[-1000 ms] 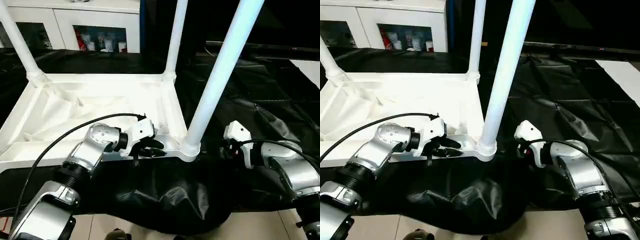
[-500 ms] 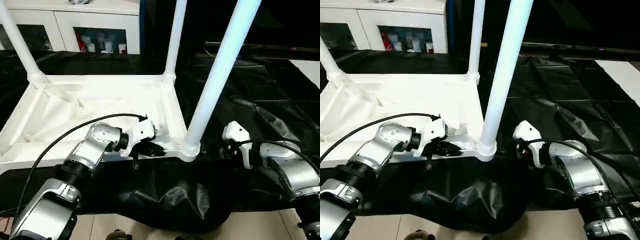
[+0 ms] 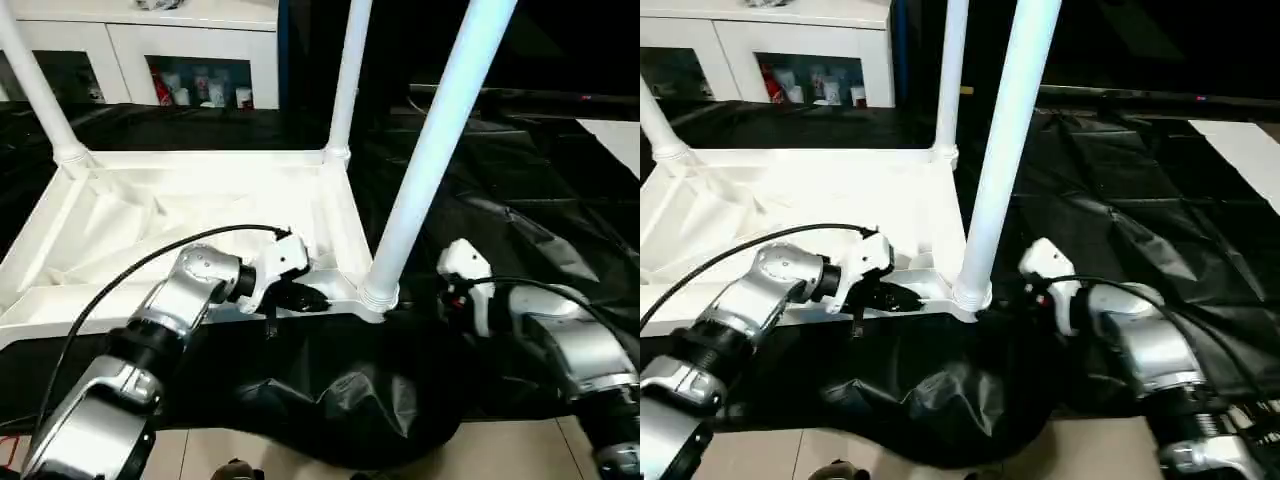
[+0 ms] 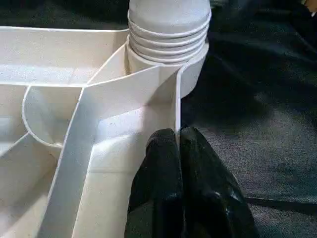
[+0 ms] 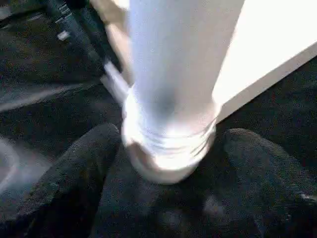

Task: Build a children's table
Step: Rotate leg to tighten

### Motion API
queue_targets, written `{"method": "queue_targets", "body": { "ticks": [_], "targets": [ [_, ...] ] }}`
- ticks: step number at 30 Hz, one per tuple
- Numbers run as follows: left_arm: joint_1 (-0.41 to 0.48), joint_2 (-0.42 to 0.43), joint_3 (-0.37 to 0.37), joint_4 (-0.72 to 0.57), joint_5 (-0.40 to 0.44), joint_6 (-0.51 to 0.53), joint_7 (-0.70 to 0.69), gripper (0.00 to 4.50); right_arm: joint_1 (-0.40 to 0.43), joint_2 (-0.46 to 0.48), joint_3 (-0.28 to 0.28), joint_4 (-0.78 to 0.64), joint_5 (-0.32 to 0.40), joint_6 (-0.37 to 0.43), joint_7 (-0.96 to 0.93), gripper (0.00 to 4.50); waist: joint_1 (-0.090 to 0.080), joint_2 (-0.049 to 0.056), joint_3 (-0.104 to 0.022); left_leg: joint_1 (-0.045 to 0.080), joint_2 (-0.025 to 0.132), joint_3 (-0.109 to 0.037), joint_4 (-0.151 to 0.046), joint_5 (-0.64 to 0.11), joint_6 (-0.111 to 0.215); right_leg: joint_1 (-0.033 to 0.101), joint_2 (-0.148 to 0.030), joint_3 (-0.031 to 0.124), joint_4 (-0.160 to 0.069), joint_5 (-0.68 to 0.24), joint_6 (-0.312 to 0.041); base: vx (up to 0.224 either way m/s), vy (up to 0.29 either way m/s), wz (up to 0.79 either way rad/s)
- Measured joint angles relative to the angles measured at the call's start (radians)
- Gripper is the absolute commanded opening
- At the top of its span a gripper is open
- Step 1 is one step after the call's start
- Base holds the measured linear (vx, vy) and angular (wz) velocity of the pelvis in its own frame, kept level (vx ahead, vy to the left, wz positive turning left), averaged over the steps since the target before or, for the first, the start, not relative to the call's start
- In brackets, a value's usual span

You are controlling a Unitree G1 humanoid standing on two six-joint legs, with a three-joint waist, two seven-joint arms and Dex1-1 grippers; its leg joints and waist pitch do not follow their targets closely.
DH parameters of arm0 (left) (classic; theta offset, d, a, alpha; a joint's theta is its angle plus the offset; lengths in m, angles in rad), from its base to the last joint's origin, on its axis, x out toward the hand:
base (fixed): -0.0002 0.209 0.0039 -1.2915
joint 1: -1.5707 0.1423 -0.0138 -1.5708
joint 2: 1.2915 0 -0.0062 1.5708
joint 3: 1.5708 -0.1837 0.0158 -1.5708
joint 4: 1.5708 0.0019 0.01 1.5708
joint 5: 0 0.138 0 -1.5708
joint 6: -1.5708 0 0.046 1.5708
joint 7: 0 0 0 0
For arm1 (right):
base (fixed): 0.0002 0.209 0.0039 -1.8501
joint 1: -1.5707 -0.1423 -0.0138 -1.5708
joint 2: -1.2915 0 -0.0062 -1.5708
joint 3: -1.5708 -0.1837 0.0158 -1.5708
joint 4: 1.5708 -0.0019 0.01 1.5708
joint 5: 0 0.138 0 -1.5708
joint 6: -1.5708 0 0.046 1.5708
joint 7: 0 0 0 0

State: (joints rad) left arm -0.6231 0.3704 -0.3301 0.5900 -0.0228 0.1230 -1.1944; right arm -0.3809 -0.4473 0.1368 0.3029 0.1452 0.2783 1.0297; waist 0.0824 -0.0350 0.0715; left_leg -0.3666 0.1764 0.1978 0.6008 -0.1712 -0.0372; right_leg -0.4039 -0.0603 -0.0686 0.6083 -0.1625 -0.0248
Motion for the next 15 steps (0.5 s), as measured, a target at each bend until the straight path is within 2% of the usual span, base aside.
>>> {"method": "queue_targets", "body": {
  "ticks": [7, 10, 12, 13, 15],
  "targets": [
    [0.027, 0.005, 0.000, -0.051, 0.002, 0.008, 0.013, 0.00, -0.064, 0.078, 0.013, 0.076, -0.009, -0.041, -0.041, 3.99, 0.003, 0.000, 0.000, -0.001, 0.000, 0.000, -0.002, 0.000, 0.000, -0.001, 0.000, 0.000, 0.000, 0.000, 0.000, 0.000, 0.000, 0.00],
    [0.034, 0.010, 0.002, -0.064, 0.002, 0.012, 0.018, 0.00, -0.080, 0.082, 0.026, 0.107, -0.013, -0.069, -0.041, 3.67, 0.000, -0.001, 0.000, -0.001, 0.000, 0.000, -0.002, 0.000, 0.000, -0.001, 0.000, 0.000, -0.001, 0.000, 0.000, 0.000, 0.000, 0.00],
    [0.038, 0.012, 0.004, -0.069, 0.002, 0.016, 0.026, 0.00, -0.085, 0.088, 0.031, 0.121, -0.018, -0.089, -0.039, 3.67, -0.005, -0.001, 0.000, -0.001, 0.000, 0.000, -0.002, 0.000, 0.000, -0.001, 0.000, 0.000, 0.000, 0.000, 0.000, 0.000, 0.000, 0.00],
    [0.039, 0.012, 0.005, -0.070, 0.002, 0.018, 0.029, 0.00, -0.089, 0.092, 0.031, 0.132, -0.020, -0.095, -0.039, 3.42, -0.007, -0.001, 0.000, -0.001, 0.000, 0.000, -0.002, 0.000, 0.000, -0.001, 0.000, 0.000, 0.000, 0.000, 0.000, 0.000, 0.000, 0.00],
    [0.042, 0.013, 0.005, -0.077, 0.002, 0.022, 0.032, 0.00, -0.093, 0.095, 0.031, 0.143, -0.021, -0.099, -0.039, 3.31, -0.010, -0.001, 0.000, -0.001, 0.000, 0.000, -0.002, 0.000, 0.000, -0.001, 0.000, 0.000, 0.000, 0.000, 0.000, 0.000, 0.000, 0.00]
  ]
}}
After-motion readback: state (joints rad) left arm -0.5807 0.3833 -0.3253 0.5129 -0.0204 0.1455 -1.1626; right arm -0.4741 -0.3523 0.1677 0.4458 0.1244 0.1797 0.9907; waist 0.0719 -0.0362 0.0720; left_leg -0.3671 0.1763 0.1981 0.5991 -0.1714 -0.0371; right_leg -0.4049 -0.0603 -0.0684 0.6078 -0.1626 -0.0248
